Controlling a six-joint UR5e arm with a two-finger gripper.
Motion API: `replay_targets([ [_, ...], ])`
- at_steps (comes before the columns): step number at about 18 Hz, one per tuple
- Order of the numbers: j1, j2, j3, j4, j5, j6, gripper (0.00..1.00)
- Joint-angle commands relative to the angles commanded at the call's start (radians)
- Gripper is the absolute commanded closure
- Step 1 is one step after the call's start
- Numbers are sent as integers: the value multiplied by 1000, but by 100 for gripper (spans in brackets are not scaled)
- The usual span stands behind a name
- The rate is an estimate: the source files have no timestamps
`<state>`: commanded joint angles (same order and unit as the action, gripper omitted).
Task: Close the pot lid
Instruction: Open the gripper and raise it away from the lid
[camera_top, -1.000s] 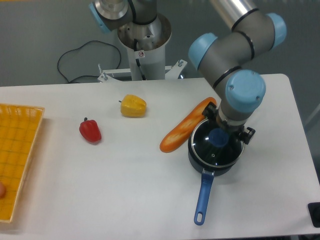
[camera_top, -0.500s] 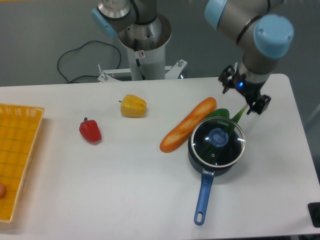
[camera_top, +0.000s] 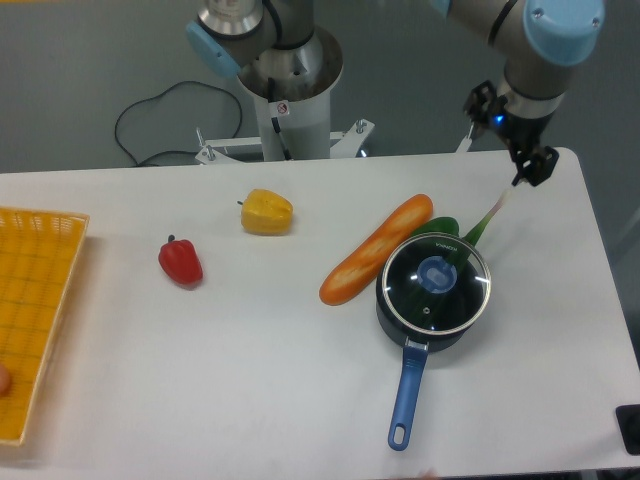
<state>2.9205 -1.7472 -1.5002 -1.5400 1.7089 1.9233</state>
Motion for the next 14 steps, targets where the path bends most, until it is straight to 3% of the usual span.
replay_targets([
  [4,60,12,3,1,-75,157,0],
  [11,83,23,2,1,-103,168,0],
  [14,88,23,3,6,-170,166,0],
])
